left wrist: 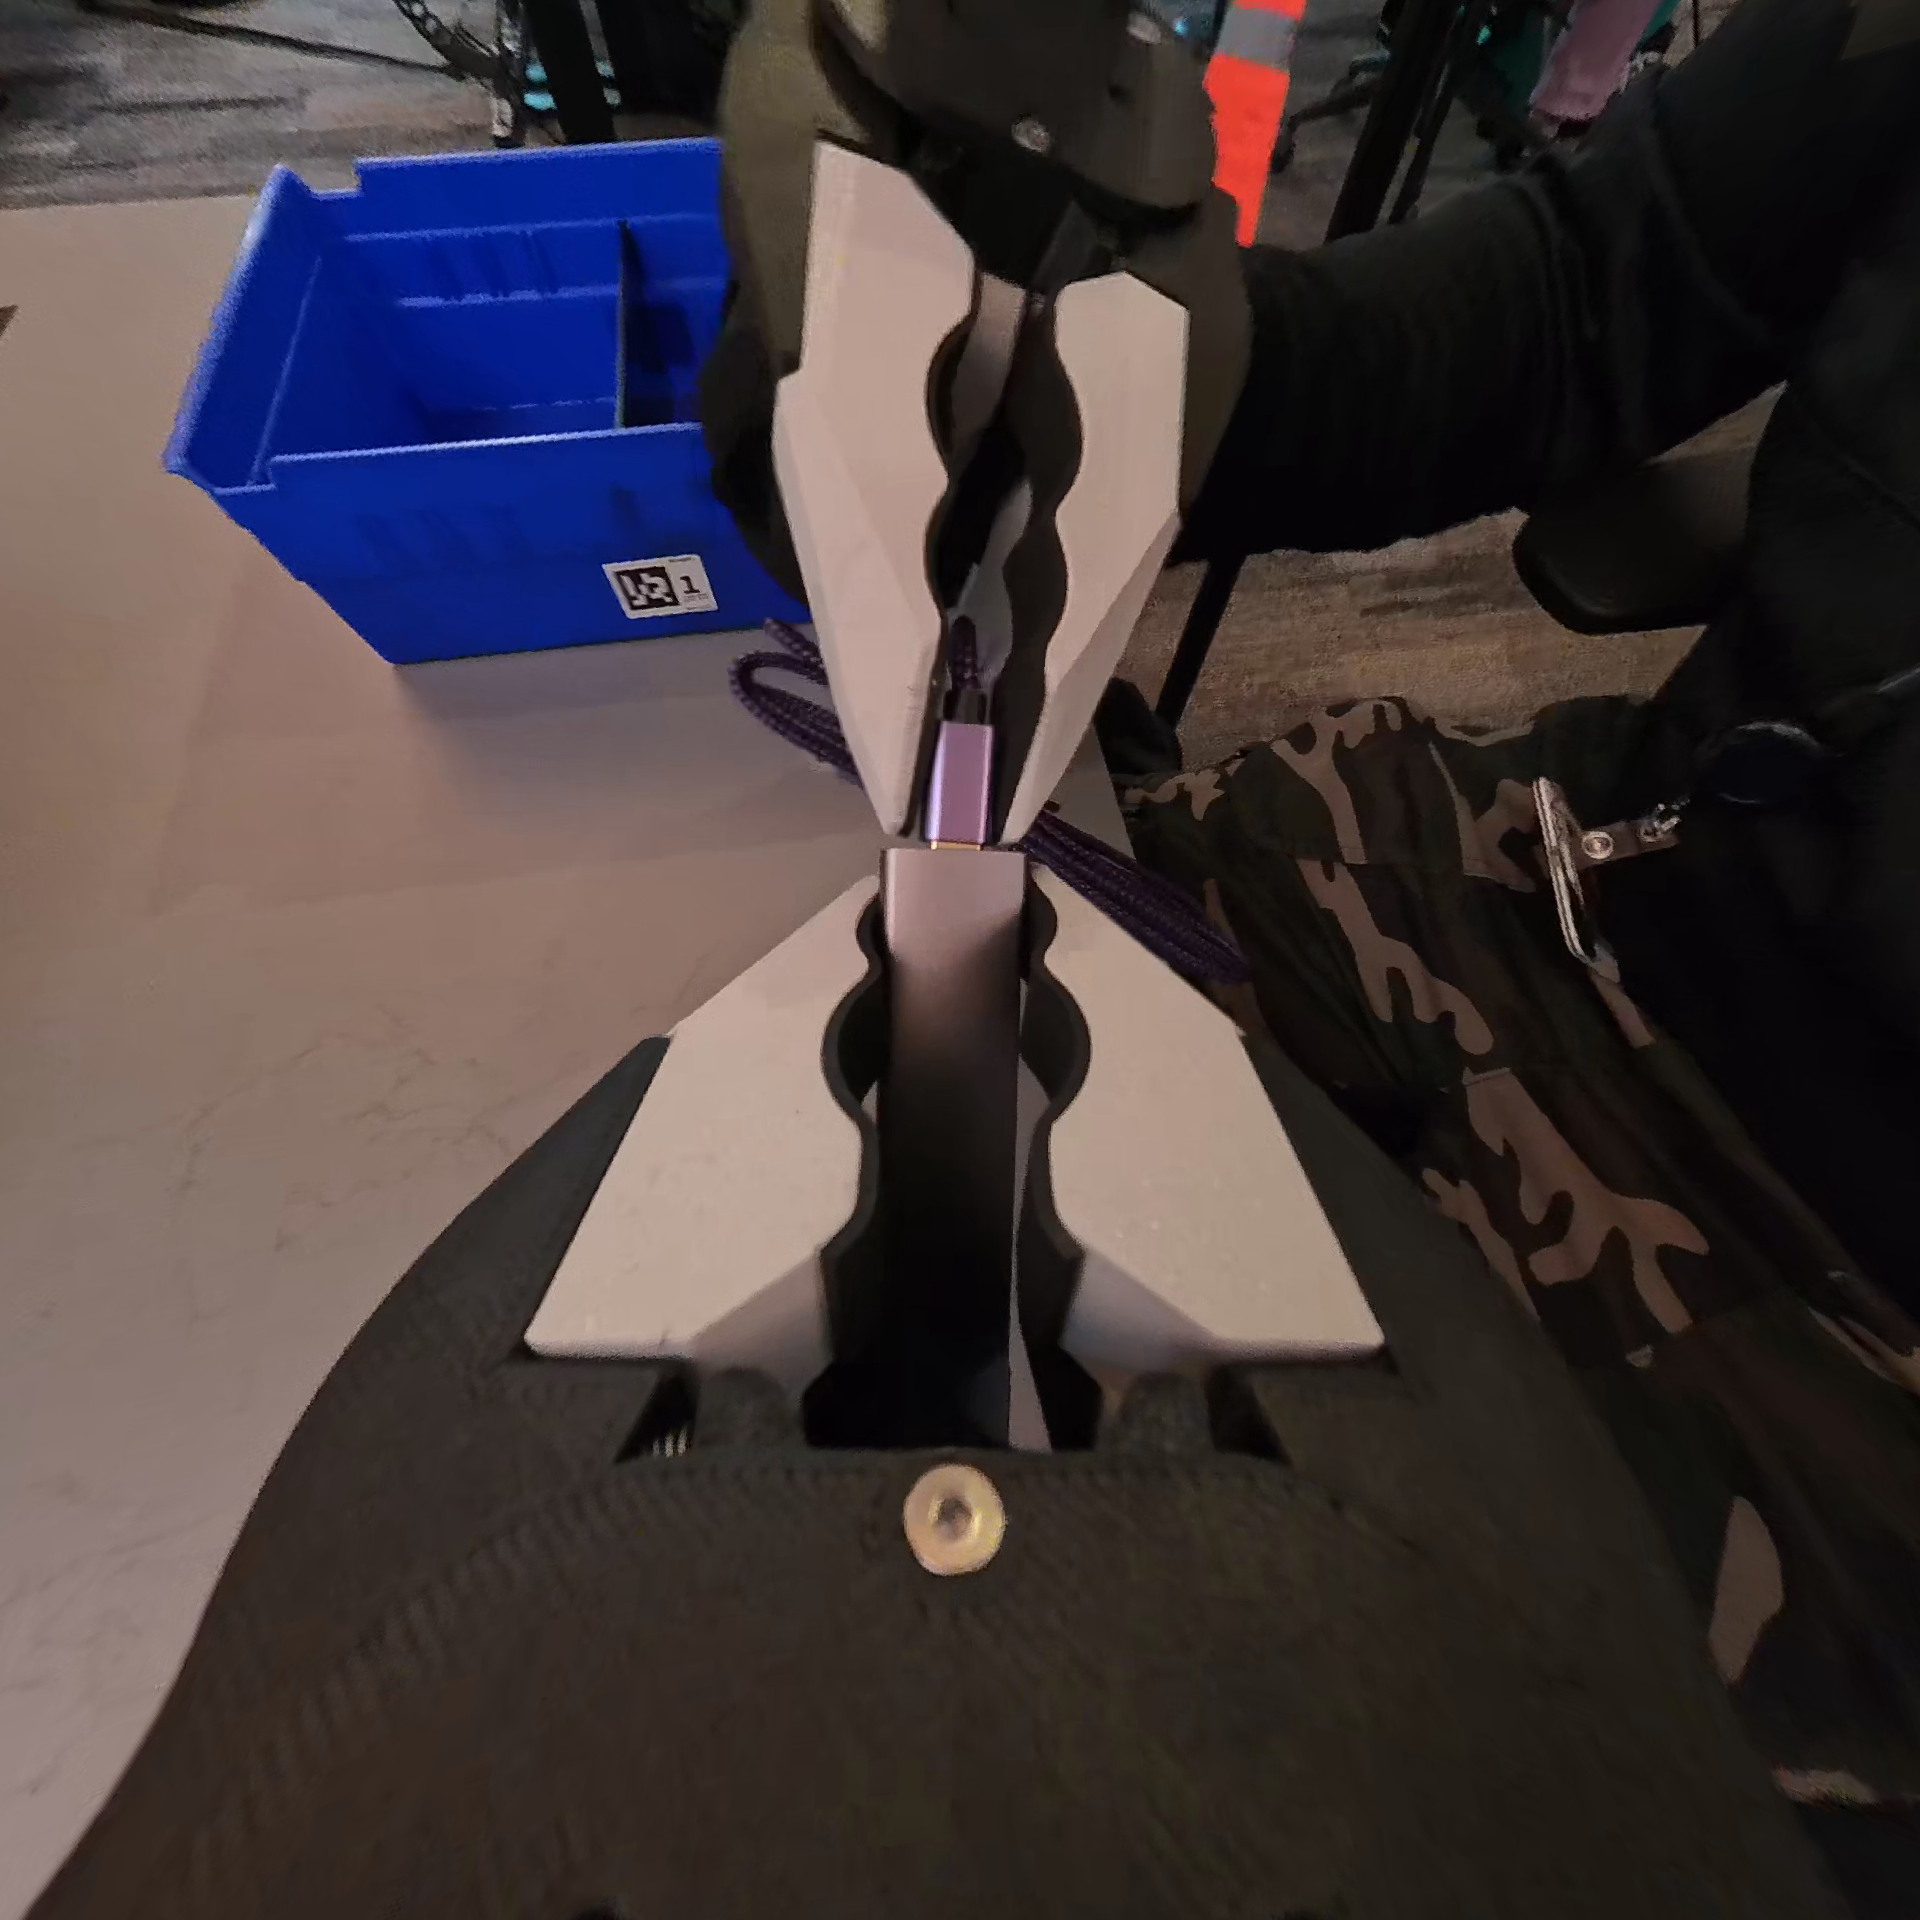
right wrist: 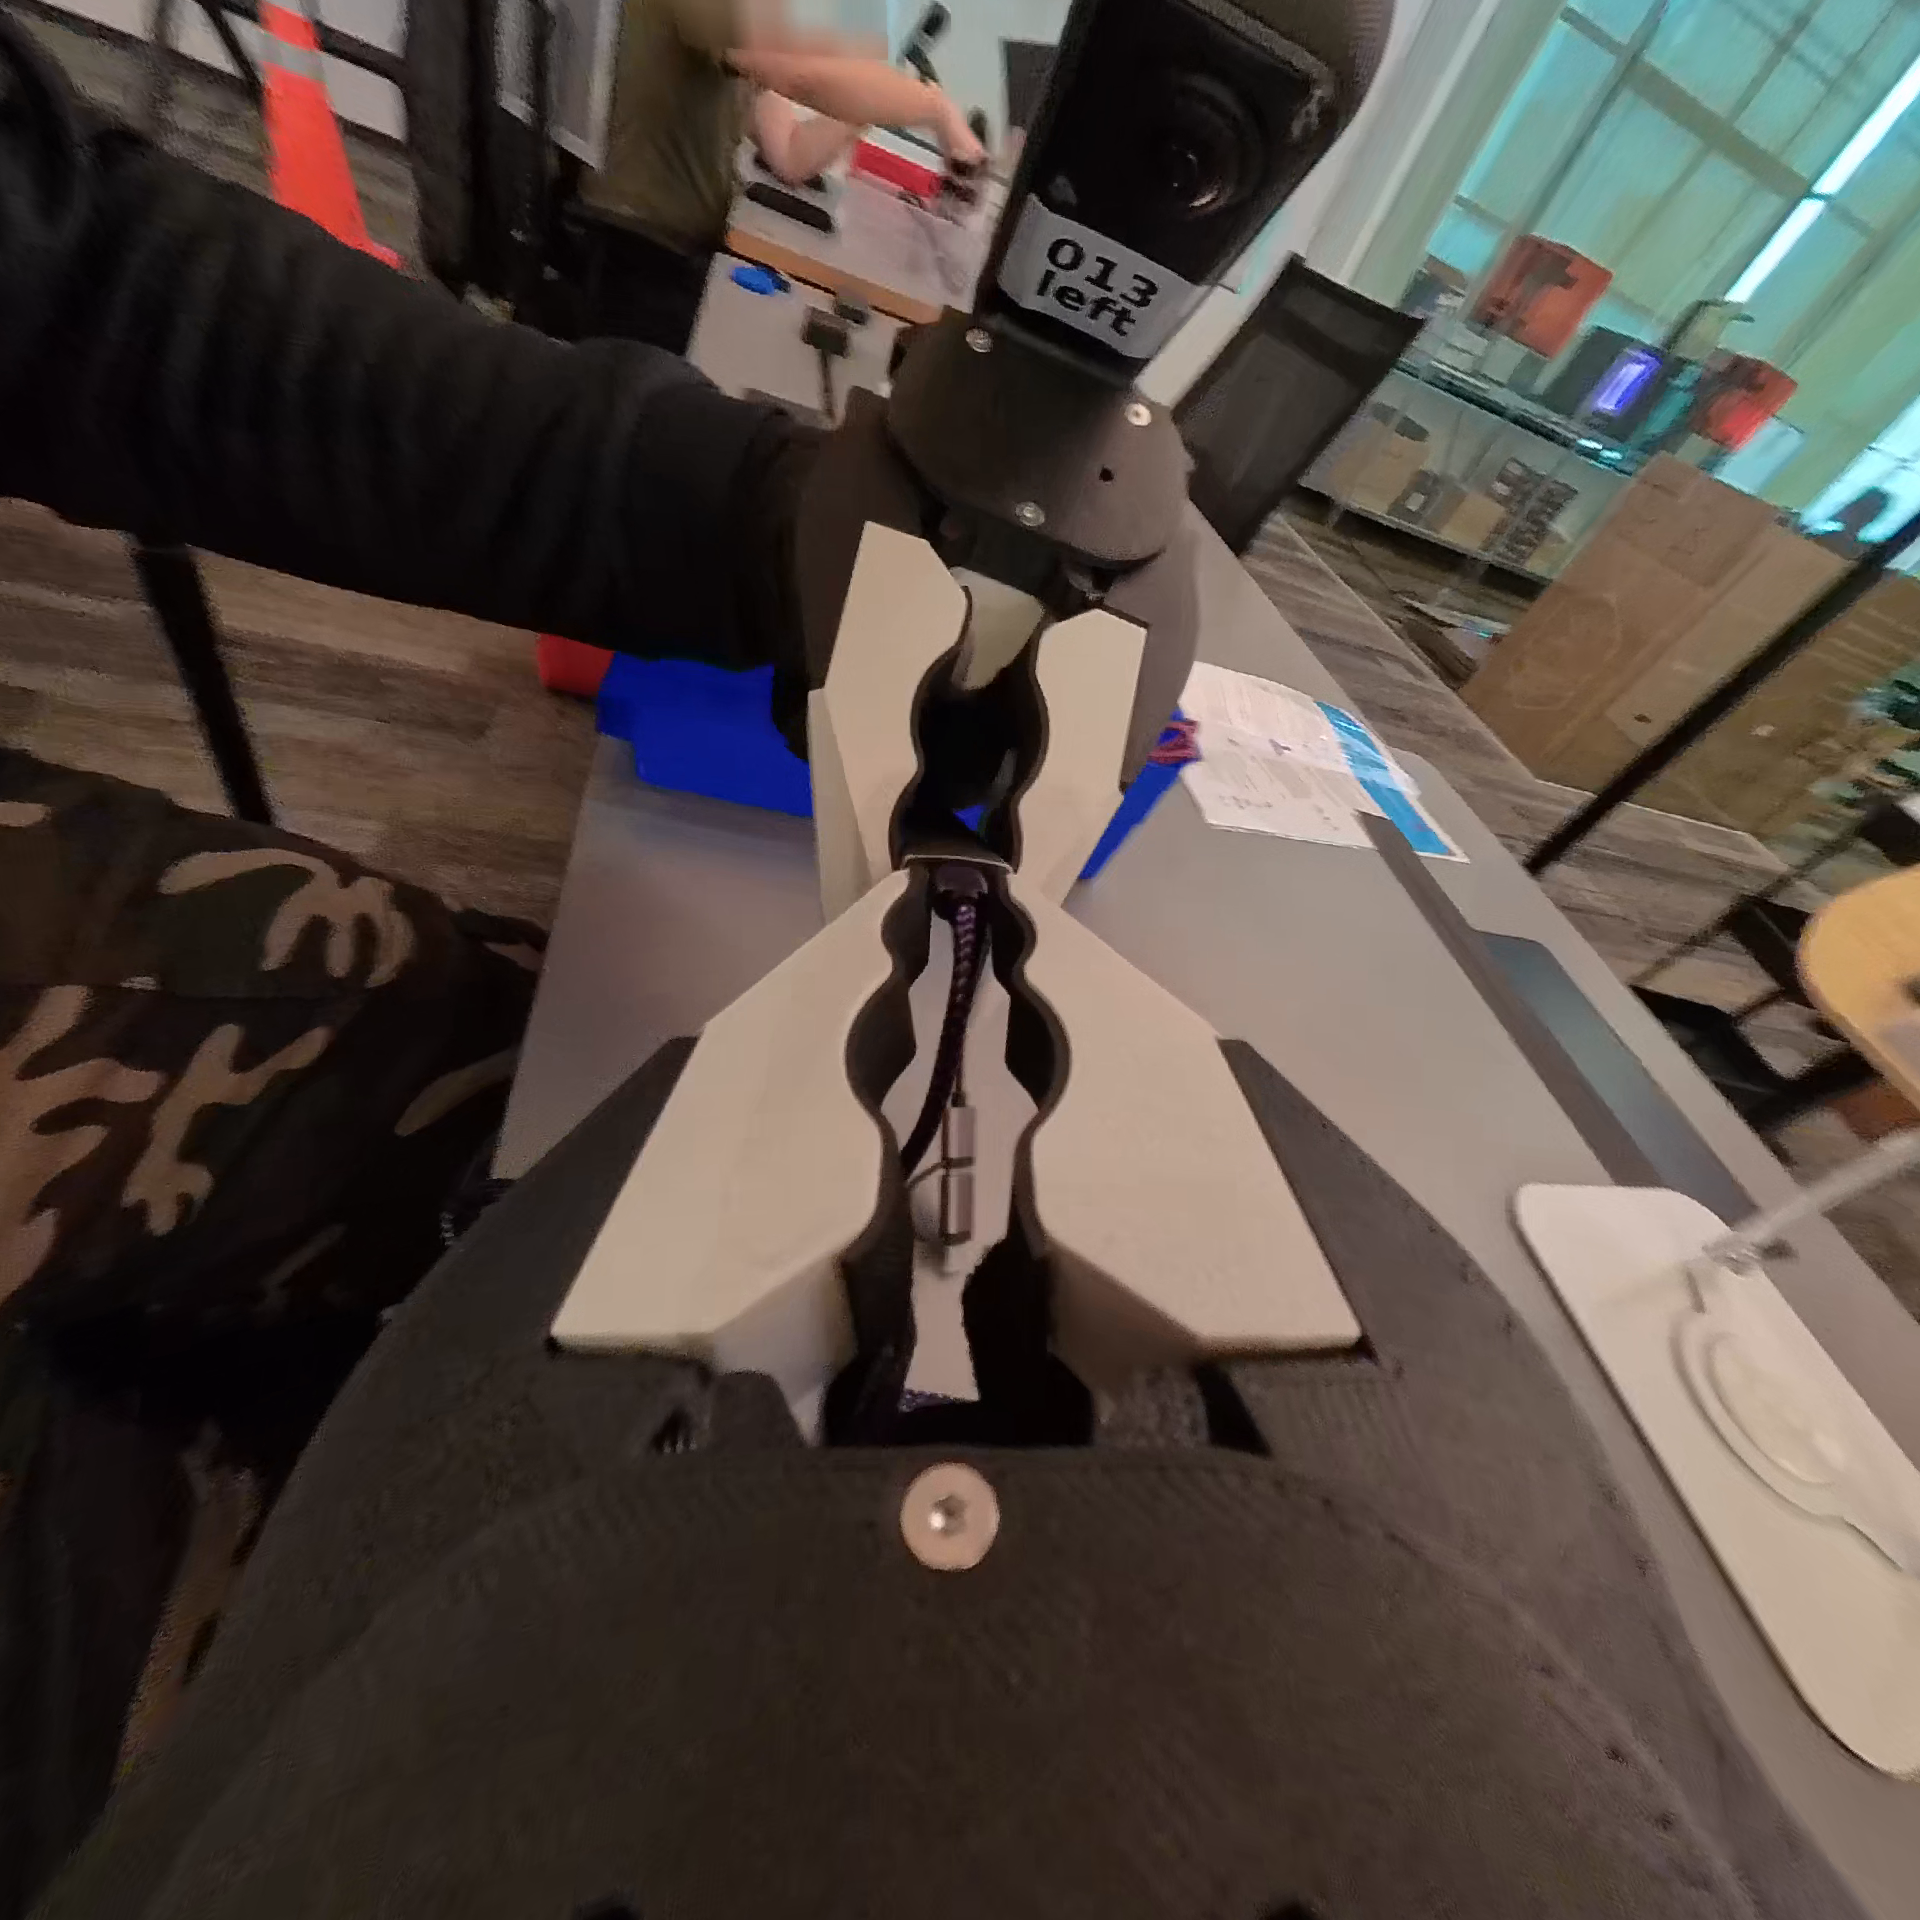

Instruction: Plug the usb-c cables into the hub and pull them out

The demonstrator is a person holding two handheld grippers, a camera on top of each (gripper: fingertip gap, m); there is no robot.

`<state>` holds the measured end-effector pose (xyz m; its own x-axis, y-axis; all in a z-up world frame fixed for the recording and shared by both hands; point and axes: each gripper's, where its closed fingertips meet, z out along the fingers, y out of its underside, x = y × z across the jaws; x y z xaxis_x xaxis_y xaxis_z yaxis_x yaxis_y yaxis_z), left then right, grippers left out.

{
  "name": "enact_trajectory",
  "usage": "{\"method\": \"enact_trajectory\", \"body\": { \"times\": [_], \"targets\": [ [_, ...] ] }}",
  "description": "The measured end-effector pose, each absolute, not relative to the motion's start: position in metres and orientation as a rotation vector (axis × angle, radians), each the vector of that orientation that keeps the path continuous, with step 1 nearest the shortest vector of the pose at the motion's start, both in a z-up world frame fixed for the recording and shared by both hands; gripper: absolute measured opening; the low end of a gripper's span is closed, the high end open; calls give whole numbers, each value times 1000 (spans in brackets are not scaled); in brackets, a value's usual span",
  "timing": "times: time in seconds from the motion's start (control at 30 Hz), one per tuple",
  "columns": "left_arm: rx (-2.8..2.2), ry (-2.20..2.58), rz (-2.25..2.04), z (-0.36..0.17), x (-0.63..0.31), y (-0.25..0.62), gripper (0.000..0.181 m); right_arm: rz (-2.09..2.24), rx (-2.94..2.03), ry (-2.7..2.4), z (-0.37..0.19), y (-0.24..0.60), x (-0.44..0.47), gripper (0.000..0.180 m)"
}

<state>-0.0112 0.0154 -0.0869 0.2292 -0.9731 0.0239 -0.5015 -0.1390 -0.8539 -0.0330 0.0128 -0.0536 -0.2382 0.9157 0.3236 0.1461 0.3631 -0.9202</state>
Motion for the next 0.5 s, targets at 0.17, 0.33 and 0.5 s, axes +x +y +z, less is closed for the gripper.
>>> {"method": "enact_trajectory", "body": {
  "times": [0.17, 0.33, 0.5],
  "targets": [
    [-1738, 1362, -772, -90, -13, 15, 19, 896, -1010, -1662, -57, 14, -34, 9],
    [-1720, 1390, -729, -85, -8, 11, 19, 1045, -999, -1788, -52, 7, -27, 8],
    [-1743, 1374, -685, -82, -8, 17, 19, 1251, -1019, -1784, -48, 13, -26, 9]
  ]
}}
